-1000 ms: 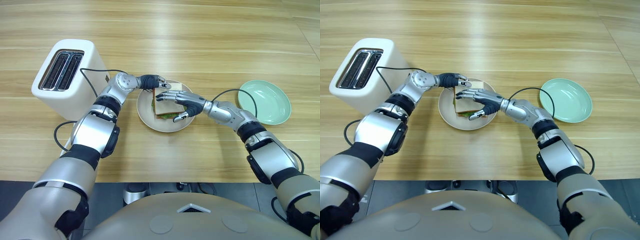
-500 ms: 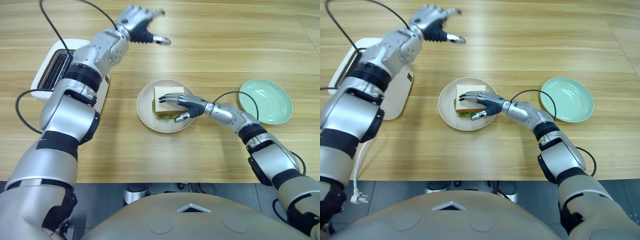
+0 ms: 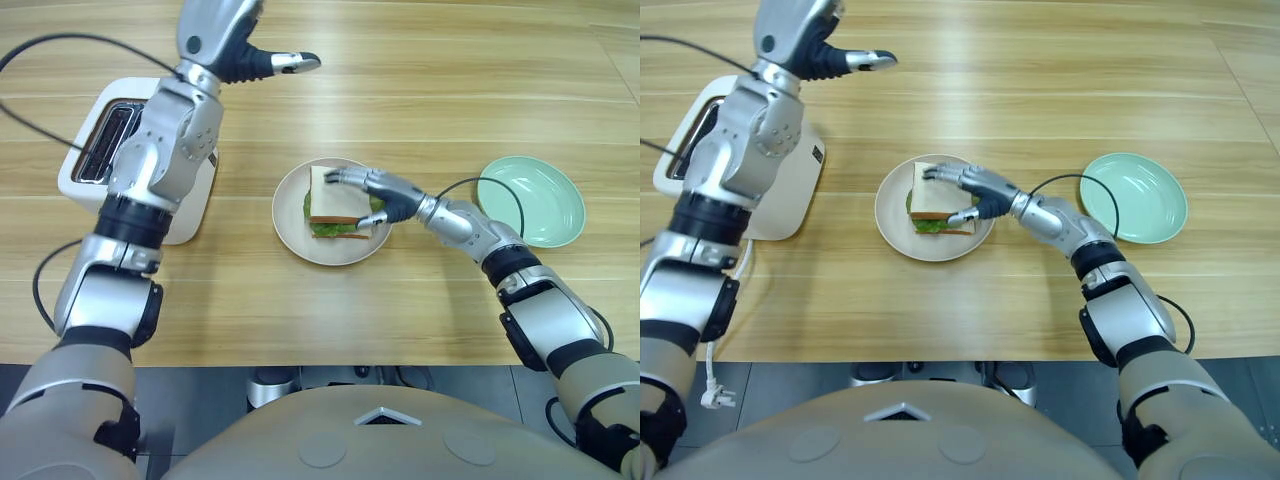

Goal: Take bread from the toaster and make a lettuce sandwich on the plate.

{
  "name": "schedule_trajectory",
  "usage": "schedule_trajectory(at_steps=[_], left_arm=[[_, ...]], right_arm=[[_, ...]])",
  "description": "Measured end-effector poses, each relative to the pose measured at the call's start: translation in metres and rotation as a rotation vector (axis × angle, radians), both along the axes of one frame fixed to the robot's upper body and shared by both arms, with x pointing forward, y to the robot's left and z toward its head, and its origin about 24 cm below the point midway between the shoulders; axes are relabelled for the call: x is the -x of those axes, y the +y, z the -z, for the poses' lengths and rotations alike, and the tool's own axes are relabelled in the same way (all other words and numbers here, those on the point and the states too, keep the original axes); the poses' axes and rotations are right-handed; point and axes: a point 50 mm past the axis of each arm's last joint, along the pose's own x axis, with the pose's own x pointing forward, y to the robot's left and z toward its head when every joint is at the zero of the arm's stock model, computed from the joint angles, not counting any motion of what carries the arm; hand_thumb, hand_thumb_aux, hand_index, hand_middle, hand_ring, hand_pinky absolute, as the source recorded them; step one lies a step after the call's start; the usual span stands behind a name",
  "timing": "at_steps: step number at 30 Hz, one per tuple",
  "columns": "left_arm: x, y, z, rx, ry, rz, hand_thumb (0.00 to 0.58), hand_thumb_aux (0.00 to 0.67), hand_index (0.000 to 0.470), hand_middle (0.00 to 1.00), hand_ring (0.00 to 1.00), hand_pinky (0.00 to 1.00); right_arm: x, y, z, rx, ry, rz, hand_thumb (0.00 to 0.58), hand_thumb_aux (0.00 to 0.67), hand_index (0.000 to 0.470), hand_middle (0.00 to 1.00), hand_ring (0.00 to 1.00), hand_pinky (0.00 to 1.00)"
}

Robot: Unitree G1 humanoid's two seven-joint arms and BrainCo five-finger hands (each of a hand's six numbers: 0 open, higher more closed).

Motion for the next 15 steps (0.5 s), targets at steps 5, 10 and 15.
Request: schedule_trajectory(at_steps=[5,10,15], left_arm=[[0.023,0.012,0.022,0.209,0.142,0.067,0.58,0.67,0.46,1.0,1.0,1.0],[0.047,0.02,0.027,0.328,0.188,0.13,0.58,0.67,0.46,1.0,1.0,1.0],[0.072,0.026,0.042,0.415,0.262,0.17,0.58,0.67,0.46,1.0,1.0,1.0]], right_arm=[[-0.004,-0.005,-0.031,-0.257,-0.063,0.044,0.58,0.67,0.46,1.0,1.0,1.0],[-0.001,-0.013,-0.044,-0.434,-0.051,0.066,0.58,0.67,0.46,1.0,1.0,1.0],[0.007,-0.018,-0.041,-0.493,-0.013,0.076,0.58,0.67,0.46,1.0,1.0,1.0]])
